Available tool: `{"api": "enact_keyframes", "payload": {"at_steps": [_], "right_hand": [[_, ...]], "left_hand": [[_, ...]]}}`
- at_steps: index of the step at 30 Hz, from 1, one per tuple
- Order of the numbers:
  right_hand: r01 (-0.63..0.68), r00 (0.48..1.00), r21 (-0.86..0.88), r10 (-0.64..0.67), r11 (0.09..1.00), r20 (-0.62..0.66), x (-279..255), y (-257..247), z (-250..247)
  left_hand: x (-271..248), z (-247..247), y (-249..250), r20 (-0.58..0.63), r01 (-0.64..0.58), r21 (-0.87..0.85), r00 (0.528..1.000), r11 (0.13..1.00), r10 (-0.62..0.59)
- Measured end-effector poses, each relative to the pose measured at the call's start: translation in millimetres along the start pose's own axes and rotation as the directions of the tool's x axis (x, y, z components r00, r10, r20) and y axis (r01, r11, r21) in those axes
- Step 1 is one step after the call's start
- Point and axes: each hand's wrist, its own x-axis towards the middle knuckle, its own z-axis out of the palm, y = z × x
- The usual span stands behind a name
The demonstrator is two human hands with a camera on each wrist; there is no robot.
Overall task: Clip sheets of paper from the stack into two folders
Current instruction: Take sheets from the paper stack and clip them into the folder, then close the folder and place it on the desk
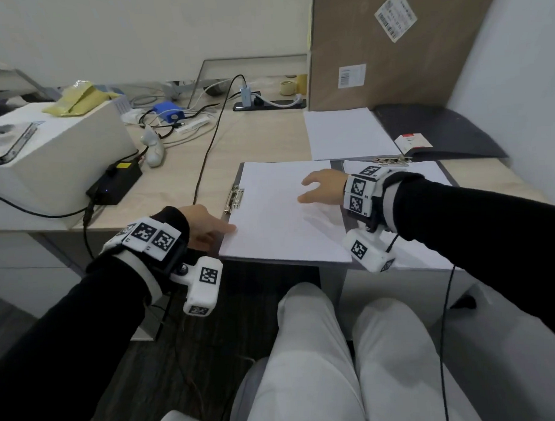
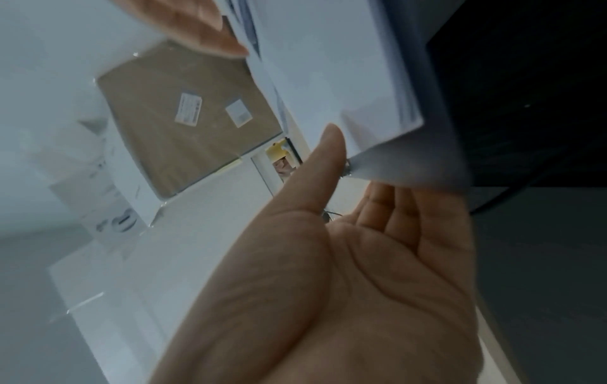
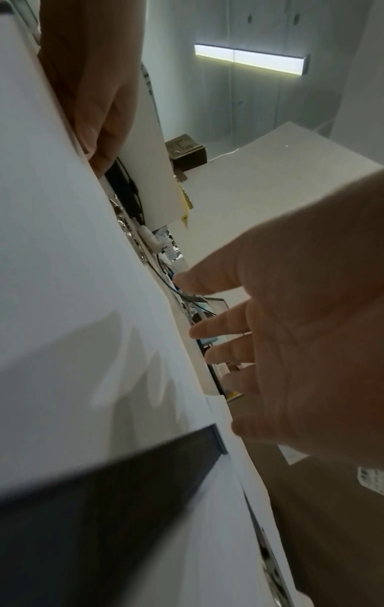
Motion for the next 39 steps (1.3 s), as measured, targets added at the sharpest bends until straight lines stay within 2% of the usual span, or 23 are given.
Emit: {"api": "enact_keyframes", "payload": {"at_steps": [4,7,10,12,14,16,19,22,23,24,26,28,29,31,33,34,36,39], "right_hand": [[0.011,1.0,-0.013,-0.011,1.0,-0.02,-38.5,22.8,-17.0],[-0.05,0.999,-0.009,0.05,0.999,-0.012,-63.5,49.8,-23.7],[-0.149,0.988,0.054,0.15,0.987,-0.021,-87.3,85.9,-23.2],[-0.224,0.973,0.119,0.228,0.967,-0.022,-103.9,112.1,-21.2],[-0.301,0.95,0.176,0.311,0.937,-0.029,-120.5,139.3,-17.5],[-0.375,0.919,0.229,0.392,0.898,-0.033,-134.7,166.5,-12.4],[-0.478,0.86,0.328,0.51,0.815,-0.016,-153.8,200.3,-3.9],[-0.539,0.798,0.384,0.6,0.75,-0.051,-168.2,222.7,1.8],[-0.528,0.795,0.454,0.606,0.718,-0.033,-170.8,227.0,3.7],[-0.495,0.794,0.601,0.607,0.628,0.02,-172.8,229.9,5.9],[-0.413,0.802,0.788,0.592,0.456,0.078,-174.3,235.1,9.0],[-0.343,0.813,0.85,0.58,0.401,0.054,-176.0,235.1,9.6],[-0.312,0.823,0.86,0.566,0.403,0.033,-175.6,237.7,10.1],[-0.245,0.847,0.91,0.531,0.335,0.033,-177.1,237.7,10.8],[-0.204,0.858,0.949,0.511,0.24,0.055,-178.5,238.5,11.8],[-0.175,0.857,0.972,0.51,0.157,0.072,-180.4,237.2,11.1],[-0.131,0.856,0.991,0.507,0.018,0.103,-181.8,236.4,9.0],[-0.074,0.881,0.992,0.458,-0.105,0.115,-180.3,243.3,8.5]], "left_hand": [[-25.6,-5.8,14.0,-0.015,-0.103,-0.204,0.995,0.973,0.102],[-50.1,-6.7,32.9,-0.052,-0.232,-0.378,0.972,0.896,0.23],[-82.8,0.1,55.2,-0.053,-0.36,-0.49,0.921,0.794,0.385],[-101.9,6.2,69.1,-0.025,-0.437,-0.534,0.864,0.724,0.503],[-117.7,16.1,82.0,0.023,-0.513,-0.537,0.785,0.67,0.619],[-128.8,33.1,94.9,0.036,-0.587,-0.491,0.725,0.644,0.688],[-138.3,72.2,112.9,-0.01,-0.685,-0.351,0.685,0.639,0.729],[-139.8,109.5,128.1,-0.019,-0.731,-0.265,0.656,0.628,0.755],[-140.0,120.4,133.6,-0.001,-0.737,-0.266,0.645,0.622,0.764],[-139.7,129.9,139.6,0.014,-0.741,-0.266,0.636,0.616,0.771],[-135.5,148.1,151.2,0.059,-0.744,-0.251,0.627,0.619,0.777],[-130.2,166.2,161.5,0.11,-0.756,-0.215,0.61,0.618,0.785],[-127.9,176.3,166.3,0.124,-0.767,-0.186,0.602,0.614,0.789],[-122.5,198.3,174.3,0.147,-0.782,-0.107,0.599,0.614,0.788],[-118.7,222.9,180.2,0.216,-0.793,0.006,0.596,0.609,0.773],[-116.8,235.1,181.9,0.264,-0.797,0.072,0.596,0.6,0.759],[-113.3,256.8,183.1,0.352,-0.788,0.205,0.613,0.581,0.708],[-103.8,282.4,178.5,0.42,-0.739,0.439,0.671,0.511,0.611]]}}
